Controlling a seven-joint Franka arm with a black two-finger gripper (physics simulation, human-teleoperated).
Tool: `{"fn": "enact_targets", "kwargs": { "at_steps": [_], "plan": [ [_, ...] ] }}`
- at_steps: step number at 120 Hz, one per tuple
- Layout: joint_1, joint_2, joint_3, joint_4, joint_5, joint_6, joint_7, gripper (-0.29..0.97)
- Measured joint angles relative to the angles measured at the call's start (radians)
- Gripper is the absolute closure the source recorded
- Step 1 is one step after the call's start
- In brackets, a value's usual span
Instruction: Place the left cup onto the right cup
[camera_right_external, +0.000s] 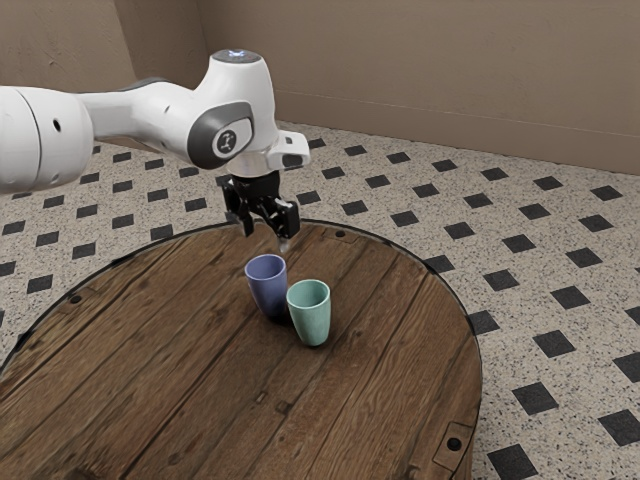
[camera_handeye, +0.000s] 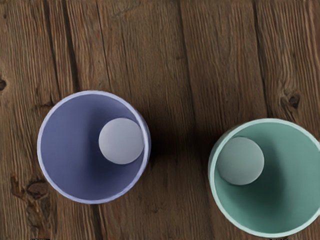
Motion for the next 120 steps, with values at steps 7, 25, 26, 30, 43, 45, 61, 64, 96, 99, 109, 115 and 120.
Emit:
{"fn": "enact_targets", "kwargs": {
  "at_steps": [7, 25, 26, 30, 43, 45, 61, 64, 96, 99, 109, 115, 120],
  "plan": [
    [0.001, 0.006, 0.001, -0.001, 0.000, 0.005, -0.001, 0.16],
    [0.003, 0.025, 0.006, 0.000, 0.003, 0.021, -0.004, 0.19],
    [0.003, 0.026, 0.006, 0.000, 0.003, 0.022, -0.004, 0.19],
    [0.003, 0.029, 0.008, 0.001, 0.003, 0.024, -0.005, 0.19],
    [0.005, 0.035, 0.014, 0.001, 0.004, 0.034, -0.003, 0.20],
    [0.005, 0.037, 0.015, 0.001, 0.003, 0.037, -0.003, 0.20],
    [0.009, 0.056, 0.029, 0.001, 0.001, 0.055, 0.004, 0.20],
    [0.009, 0.060, 0.031, 0.001, 0.000, 0.058, 0.006, 0.20],
    [0.012, 0.094, 0.048, 0.001, -0.003, 0.094, 0.023, 0.20],
    [0.012, 0.096, 0.048, 0.001, -0.003, 0.097, 0.025, 0.20],
    [0.012, 0.100, 0.049, 0.001, -0.003, 0.104, 0.029, 0.20],
    [0.012, 0.102, 0.049, 0.001, -0.003, 0.108, 0.031, 0.20],
    [0.012, 0.104, 0.049, 0.002, -0.003, 0.110, 0.033, 0.20]
  ]
}}
